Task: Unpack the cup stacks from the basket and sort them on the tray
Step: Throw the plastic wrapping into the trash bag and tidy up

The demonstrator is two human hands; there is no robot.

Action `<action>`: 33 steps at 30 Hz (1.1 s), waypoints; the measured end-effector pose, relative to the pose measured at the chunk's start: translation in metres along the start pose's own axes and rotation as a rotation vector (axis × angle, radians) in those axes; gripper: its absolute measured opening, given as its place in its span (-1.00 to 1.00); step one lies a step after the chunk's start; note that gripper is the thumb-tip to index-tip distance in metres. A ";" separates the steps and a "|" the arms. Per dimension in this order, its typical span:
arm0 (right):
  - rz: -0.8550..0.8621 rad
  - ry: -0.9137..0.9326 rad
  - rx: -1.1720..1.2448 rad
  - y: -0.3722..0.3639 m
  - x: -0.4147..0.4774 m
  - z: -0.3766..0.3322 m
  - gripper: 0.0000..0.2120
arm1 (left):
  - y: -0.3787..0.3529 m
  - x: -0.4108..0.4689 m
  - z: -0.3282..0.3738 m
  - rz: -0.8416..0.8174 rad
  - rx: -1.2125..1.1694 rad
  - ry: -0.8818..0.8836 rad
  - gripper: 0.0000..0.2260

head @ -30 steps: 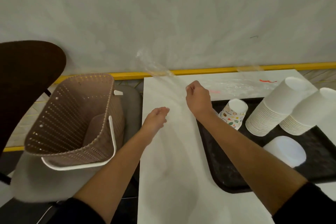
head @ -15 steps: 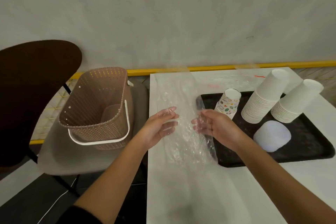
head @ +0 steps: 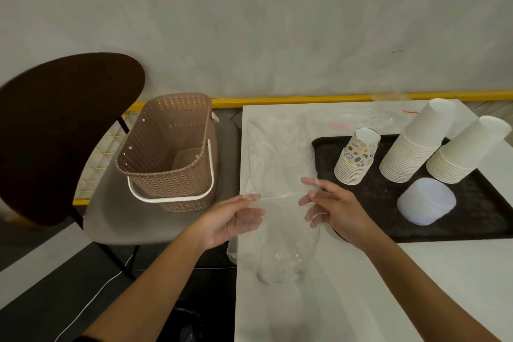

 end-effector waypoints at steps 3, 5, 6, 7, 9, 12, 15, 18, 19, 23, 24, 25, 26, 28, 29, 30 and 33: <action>-0.039 0.089 -0.191 -0.005 0.000 -0.008 -0.70 | 0.000 -0.002 -0.022 -0.086 -0.122 0.250 -0.31; -0.054 0.161 -0.323 -0.008 0.002 -0.011 -0.63 | -0.007 -0.007 -0.029 -0.180 -0.096 0.351 -0.18; -0.060 0.200 -0.391 -0.009 0.002 -0.013 -0.62 | -0.011 -0.010 -0.031 -0.215 -0.052 0.372 -0.17; -0.062 0.234 -0.452 -0.011 0.002 -0.014 -0.61 | -0.014 -0.011 -0.032 -0.245 -0.005 0.377 -0.18; -0.036 0.270 -0.522 -0.010 0.003 -0.015 -0.63 | -0.021 -0.013 -0.032 -0.301 0.114 0.338 -0.19; 0.047 0.222 -0.402 -0.002 0.006 -0.014 -0.69 | -0.024 -0.005 -0.026 -0.252 0.253 0.181 -0.26; 0.113 -0.077 -0.018 0.008 0.008 0.010 -0.77 | -0.018 0.006 -0.016 -0.096 0.303 0.041 -0.41; 0.064 -0.330 0.111 0.003 0.001 0.036 -0.66 | -0.010 0.018 -0.008 -0.006 0.269 -0.073 -0.51; 0.044 -0.367 0.116 0.001 -0.002 0.041 -0.61 | -0.007 0.020 -0.005 0.028 0.272 -0.112 -0.54; -0.048 -0.374 -0.021 -0.008 -0.006 0.053 -0.32 | -0.006 0.021 0.006 0.129 0.304 -0.272 -0.78; -0.058 -0.359 -0.063 -0.009 -0.006 0.053 -0.29 | -0.006 0.021 0.009 0.152 0.310 -0.307 -0.81; -0.054 -0.340 -0.099 -0.009 -0.005 0.052 -0.31 | -0.006 0.022 0.011 0.171 0.310 -0.338 -0.82; -0.047 -0.317 -0.122 -0.009 -0.003 0.050 -0.37 | -0.006 0.022 0.012 0.185 0.294 -0.362 -0.84; -0.041 -0.275 -0.092 -0.010 0.000 0.043 -0.52 | -0.005 0.022 0.014 0.191 0.213 -0.366 -0.85; -0.042 -0.256 -0.051 -0.010 0.002 0.040 -0.57 | -0.005 0.023 0.011 0.165 0.164 -0.331 -0.84; -0.037 -0.236 -0.007 -0.010 0.004 0.037 -0.60 | -0.007 0.024 0.008 0.113 0.129 -0.273 -0.81; -0.009 -0.164 0.086 -0.003 0.013 0.029 -0.66 | -0.019 0.018 -0.005 -0.107 0.120 -0.121 -0.66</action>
Point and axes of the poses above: each hand's wrist, its own x-axis towards the middle knuckle, its own y-axis out of the back of the hand, z = x × y, the point moved 9 cm from there along x, towards the middle knuckle, and after that the axes turned 7 degrees about z, right-handed, at the moved point
